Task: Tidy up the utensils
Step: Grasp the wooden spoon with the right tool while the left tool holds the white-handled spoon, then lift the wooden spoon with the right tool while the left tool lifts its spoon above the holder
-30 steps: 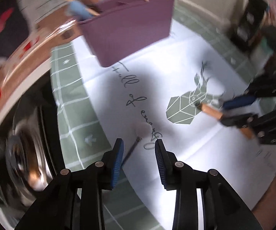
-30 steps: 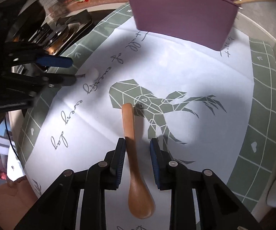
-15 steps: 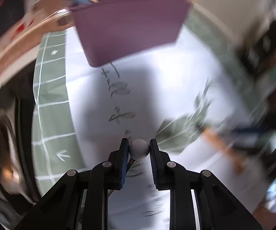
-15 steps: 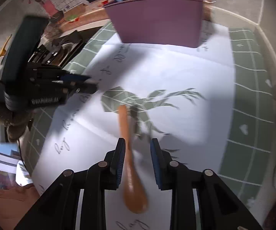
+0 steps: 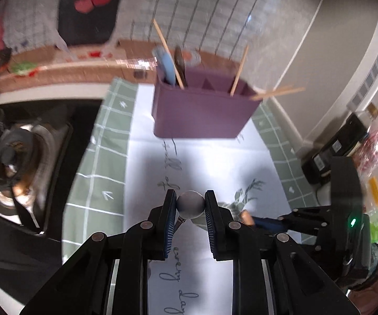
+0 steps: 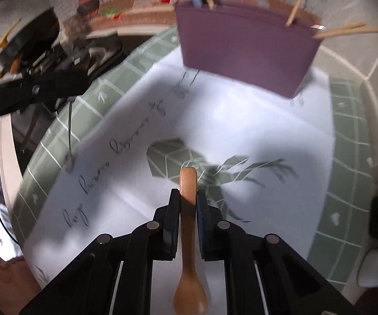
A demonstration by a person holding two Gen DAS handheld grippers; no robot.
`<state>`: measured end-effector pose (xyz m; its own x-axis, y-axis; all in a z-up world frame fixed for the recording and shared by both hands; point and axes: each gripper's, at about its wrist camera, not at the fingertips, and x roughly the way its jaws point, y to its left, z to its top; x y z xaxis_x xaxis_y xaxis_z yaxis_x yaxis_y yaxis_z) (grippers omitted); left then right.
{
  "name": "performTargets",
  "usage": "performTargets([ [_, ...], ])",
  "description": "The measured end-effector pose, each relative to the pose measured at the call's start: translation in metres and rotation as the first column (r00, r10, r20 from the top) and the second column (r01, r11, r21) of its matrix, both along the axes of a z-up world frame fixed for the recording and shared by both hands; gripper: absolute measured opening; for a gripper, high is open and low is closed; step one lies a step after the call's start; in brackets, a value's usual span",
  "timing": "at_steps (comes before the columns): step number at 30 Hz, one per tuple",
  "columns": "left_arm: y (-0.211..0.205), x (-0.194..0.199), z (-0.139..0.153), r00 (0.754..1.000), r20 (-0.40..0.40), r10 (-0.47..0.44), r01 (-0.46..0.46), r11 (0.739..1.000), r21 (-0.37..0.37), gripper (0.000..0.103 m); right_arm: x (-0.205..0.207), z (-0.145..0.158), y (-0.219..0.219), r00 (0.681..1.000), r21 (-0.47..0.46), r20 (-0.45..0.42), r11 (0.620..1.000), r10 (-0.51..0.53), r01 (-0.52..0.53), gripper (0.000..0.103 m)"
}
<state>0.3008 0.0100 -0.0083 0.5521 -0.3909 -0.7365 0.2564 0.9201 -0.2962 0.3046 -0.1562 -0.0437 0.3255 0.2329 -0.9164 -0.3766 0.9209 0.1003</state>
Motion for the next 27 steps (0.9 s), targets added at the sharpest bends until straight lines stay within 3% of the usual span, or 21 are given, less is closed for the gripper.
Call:
performTargets([
  [7, -0.003, -0.020, 0.036, 0.995, 0.097, -0.026, 0.027, 1.000, -0.008, 0.023, -0.008, 0.057, -0.016, 0.988, 0.042, 0.130, 0.996, -0.077, 0.073, 0.010],
  [19, -0.013, -0.031, 0.111, 0.970, 0.229, -0.080, 0.099, 0.992, -0.072, 0.023, -0.009, 0.141, -0.023, 0.941, 0.091, 0.305, 0.988, -0.146, 0.124, 0.010],
  [24, -0.015, -0.019, 0.171, 0.955, 0.272, -0.114, 0.153, 0.980, -0.127, 0.023, 0.003, 0.216, -0.024, 0.882, 0.087, 0.448, 0.989, -0.148, 0.122, 0.010],
  [27, -0.017, -0.008, 0.222, 0.932, 0.347, -0.104, 0.164, 0.975, -0.149, 0.023, 0.015, 0.269, -0.028, 0.828, 0.100, 0.536, 0.986, -0.166, 0.133, 0.010],
])
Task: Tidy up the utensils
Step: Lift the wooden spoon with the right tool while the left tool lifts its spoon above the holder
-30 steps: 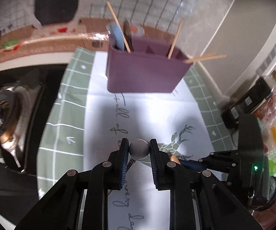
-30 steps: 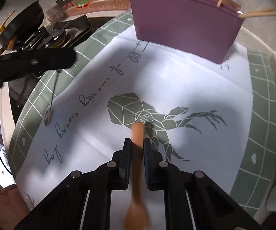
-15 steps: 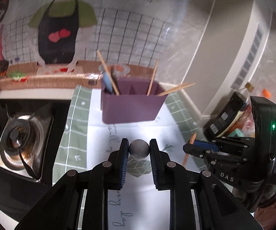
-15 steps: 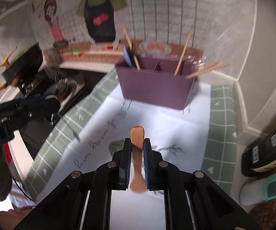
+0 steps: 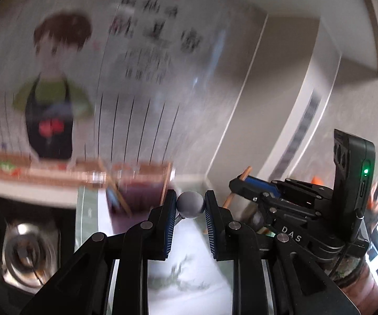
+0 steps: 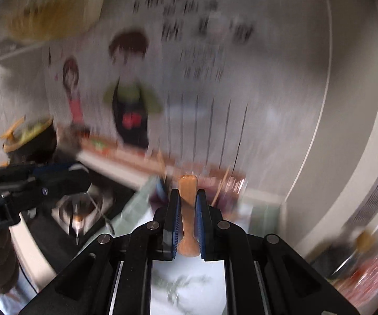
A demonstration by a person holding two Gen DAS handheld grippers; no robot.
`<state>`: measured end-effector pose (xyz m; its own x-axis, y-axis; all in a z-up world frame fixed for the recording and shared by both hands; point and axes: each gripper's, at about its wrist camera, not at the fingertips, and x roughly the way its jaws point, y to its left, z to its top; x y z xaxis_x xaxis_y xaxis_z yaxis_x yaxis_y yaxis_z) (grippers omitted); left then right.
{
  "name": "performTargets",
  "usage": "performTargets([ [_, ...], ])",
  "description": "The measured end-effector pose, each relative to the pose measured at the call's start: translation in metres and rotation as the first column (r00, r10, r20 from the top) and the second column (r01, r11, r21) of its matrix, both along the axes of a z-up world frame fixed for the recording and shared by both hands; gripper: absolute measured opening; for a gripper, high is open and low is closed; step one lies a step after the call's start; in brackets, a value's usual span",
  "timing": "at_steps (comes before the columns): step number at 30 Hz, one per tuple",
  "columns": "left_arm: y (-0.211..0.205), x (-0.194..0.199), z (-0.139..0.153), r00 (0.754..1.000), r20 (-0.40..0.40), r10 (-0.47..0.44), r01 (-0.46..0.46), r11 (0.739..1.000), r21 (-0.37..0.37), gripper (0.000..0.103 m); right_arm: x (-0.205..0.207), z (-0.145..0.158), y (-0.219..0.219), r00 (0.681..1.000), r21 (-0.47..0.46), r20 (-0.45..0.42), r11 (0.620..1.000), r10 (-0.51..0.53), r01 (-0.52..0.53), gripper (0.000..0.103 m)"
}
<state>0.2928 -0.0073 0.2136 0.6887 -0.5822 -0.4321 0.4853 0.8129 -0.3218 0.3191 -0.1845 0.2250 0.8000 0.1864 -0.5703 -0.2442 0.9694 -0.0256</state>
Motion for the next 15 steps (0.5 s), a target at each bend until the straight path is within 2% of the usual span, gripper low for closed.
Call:
performTargets([
  [4, -0.006, 0.020, 0.043, 0.996, 0.080, 0.025, -0.022, 0.999, -0.033, 0.023, 0.017, 0.052, -0.006, 0.994, 0.015, 0.107, 0.999, -0.035, 0.034, 0.010],
  [7, -0.008, 0.040, 0.054, 0.995, 0.096, 0.042, -0.036, 0.998, -0.060, 0.023, 0.029, 0.071, -0.012, 0.986, 0.019, 0.153, 0.998, -0.062, 0.060, 0.011],
  [11, -0.013, 0.065, 0.049, 0.995, 0.086, 0.053, -0.045, 0.995, -0.087, 0.023, 0.051, 0.069, -0.020, 0.986, 0.025, 0.149, 0.997, -0.080, 0.077, 0.011],
  [15, -0.021, 0.098, 0.023, 0.998, 0.027, 0.054, -0.051, 0.995, -0.091, 0.023, 0.075, 0.038, -0.025, 0.993, 0.034, 0.093, 0.997, -0.078, 0.075, 0.011],
])
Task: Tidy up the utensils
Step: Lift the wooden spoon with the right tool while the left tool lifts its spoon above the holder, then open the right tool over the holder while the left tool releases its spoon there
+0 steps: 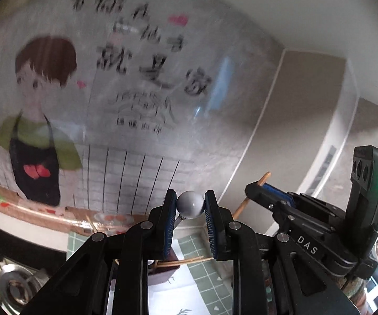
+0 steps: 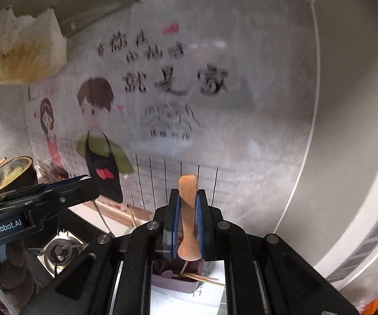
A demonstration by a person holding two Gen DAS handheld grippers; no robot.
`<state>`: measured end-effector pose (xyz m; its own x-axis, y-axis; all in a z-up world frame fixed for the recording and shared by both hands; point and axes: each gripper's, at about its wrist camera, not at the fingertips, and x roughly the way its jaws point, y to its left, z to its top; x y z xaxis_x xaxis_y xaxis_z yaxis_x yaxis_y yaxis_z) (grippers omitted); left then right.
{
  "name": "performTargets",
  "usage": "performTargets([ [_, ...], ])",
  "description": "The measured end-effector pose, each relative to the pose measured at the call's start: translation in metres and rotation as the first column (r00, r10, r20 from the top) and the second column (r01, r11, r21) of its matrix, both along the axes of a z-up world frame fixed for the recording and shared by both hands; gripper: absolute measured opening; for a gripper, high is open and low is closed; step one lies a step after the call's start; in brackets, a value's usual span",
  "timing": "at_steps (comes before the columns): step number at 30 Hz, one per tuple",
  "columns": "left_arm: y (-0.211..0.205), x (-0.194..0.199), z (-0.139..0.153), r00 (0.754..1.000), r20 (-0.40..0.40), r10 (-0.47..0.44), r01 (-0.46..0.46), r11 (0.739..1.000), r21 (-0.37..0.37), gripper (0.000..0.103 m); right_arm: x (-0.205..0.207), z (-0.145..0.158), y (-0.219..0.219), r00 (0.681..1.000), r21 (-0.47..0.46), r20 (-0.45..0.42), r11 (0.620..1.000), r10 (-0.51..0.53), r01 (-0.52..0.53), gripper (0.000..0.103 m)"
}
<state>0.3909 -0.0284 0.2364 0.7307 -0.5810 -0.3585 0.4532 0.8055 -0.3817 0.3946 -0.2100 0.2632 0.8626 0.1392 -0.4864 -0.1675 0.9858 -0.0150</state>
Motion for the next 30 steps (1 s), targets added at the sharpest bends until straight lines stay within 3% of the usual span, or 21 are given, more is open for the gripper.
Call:
performTargets([
  [9, -0.011, 0.063, -0.077, 0.988, -0.152, 0.000, 0.001, 1.000, 0.009, 0.023, 0.064, -0.091, 0.003, 0.983, 0.047, -0.179, 0.998, 0.045, -0.037, 0.011],
  [14, -0.013, 0.094, -0.127, 0.967, -0.255, 0.008, -0.006, 1.000, 0.010, 0.023, 0.092, -0.142, 0.003, 0.962, 0.055, -0.272, 0.998, 0.038, -0.024, 0.011],
  [22, -0.025, 0.119, -0.190, 0.928, -0.373, 0.000, 0.018, 0.999, 0.044, 0.023, 0.120, -0.210, 0.010, 0.903, 0.069, -0.428, 0.998, 0.043, -0.014, 0.011],
  [24, -0.026, 0.120, -0.199, 0.921, -0.389, 0.012, 0.013, 0.998, 0.063, 0.028, 0.120, -0.224, 0.012, 0.886, 0.074, -0.461, 0.997, 0.041, -0.007, 0.011],
  [27, -0.023, 0.117, -0.207, 0.904, -0.426, 0.031, -0.003, 0.998, 0.065, 0.044, 0.116, -0.235, 0.013, 0.866, 0.091, -0.498, 0.996, 0.044, 0.002, 0.019],
  [28, -0.021, 0.114, -0.208, 0.904, -0.426, 0.036, -0.008, 0.998, 0.067, 0.045, 0.113, -0.236, 0.012, 0.863, 0.091, -0.504, 0.996, 0.038, 0.009, 0.031],
  [30, -0.016, 0.105, -0.204, 0.909, -0.415, 0.042, -0.016, 0.998, 0.068, 0.052, 0.103, -0.231, 0.012, 0.871, 0.094, -0.490, 0.995, 0.026, 0.023, 0.041],
])
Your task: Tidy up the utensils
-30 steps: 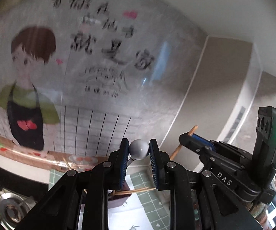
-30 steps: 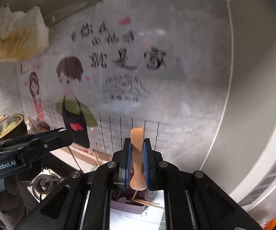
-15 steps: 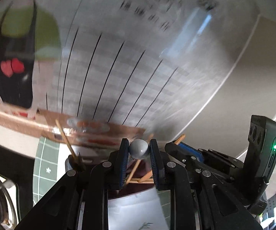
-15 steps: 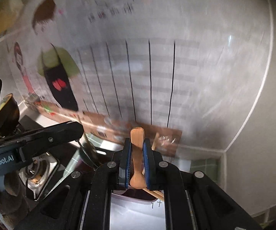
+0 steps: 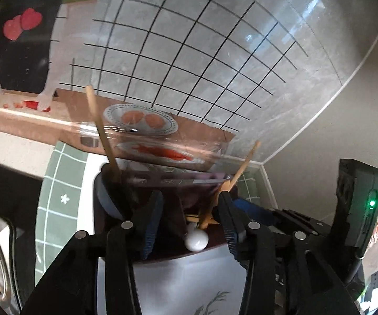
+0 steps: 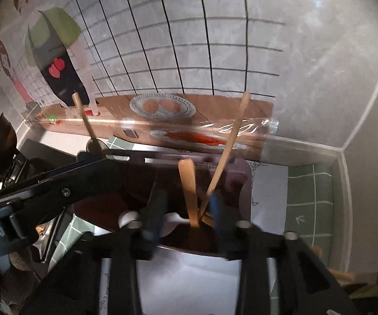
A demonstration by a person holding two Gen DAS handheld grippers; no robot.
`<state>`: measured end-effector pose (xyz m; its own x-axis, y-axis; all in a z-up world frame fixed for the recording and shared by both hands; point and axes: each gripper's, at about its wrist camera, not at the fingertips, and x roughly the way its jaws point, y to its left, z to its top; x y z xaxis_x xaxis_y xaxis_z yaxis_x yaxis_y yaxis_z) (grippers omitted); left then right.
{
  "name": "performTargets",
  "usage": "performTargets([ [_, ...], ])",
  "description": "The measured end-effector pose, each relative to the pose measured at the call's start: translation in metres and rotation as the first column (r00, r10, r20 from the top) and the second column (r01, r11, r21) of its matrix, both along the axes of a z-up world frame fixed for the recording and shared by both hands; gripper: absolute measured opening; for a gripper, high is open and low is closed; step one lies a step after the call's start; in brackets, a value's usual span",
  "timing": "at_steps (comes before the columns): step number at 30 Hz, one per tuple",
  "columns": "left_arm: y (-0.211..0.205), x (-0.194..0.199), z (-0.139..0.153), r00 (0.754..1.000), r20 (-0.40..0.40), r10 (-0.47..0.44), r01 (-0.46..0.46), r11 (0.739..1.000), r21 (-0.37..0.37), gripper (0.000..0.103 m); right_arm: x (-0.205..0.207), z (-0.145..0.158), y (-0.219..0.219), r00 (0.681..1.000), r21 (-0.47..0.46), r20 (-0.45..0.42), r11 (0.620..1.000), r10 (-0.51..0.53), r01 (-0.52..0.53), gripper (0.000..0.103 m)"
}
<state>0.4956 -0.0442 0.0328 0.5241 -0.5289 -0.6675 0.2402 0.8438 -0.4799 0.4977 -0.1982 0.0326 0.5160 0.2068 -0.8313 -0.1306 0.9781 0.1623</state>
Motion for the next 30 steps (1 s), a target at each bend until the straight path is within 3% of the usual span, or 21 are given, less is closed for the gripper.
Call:
performTargets([
  [5, 0.019, -0.035, 0.026, 0.997, 0.077, 0.016, -0.018, 1.000, 0.021, 0.068, -0.042, 0.035, 0.001, 0.995, -0.005, 0.083, 0.999, -0.051, 0.052, 0.061],
  [11, 0.041, -0.105, 0.059, 0.980, 0.195, 0.033, -0.054, 0.993, 0.101, 0.093, -0.113, 0.070, 0.002, 0.976, 0.028, 0.152, 0.987, -0.158, 0.156, 0.073],
  [15, 0.052, -0.158, 0.063, 0.964, 0.263, 0.028, -0.072, 0.984, 0.160, 0.101, -0.166, 0.080, 0.010, 0.956, 0.005, 0.208, 0.977, -0.208, 0.212, 0.085],
  [21, 0.068, -0.238, 0.040, 0.943, 0.325, 0.072, -0.154, 0.960, 0.234, 0.103, -0.237, 0.079, 0.014, 0.937, -0.036, 0.262, 0.968, -0.232, 0.250, 0.088],
  [26, 0.073, -0.302, 0.020, 0.903, 0.396, 0.166, -0.278, 0.928, 0.246, 0.103, -0.294, 0.073, 0.009, 0.911, -0.060, 0.346, 0.964, -0.225, 0.261, 0.089],
  [30, 0.063, -0.342, 0.010, 0.880, 0.427, 0.209, -0.345, 0.898, 0.273, 0.103, -0.325, 0.058, 0.006, 0.915, -0.065, 0.360, 0.974, -0.181, 0.219, 0.091],
])
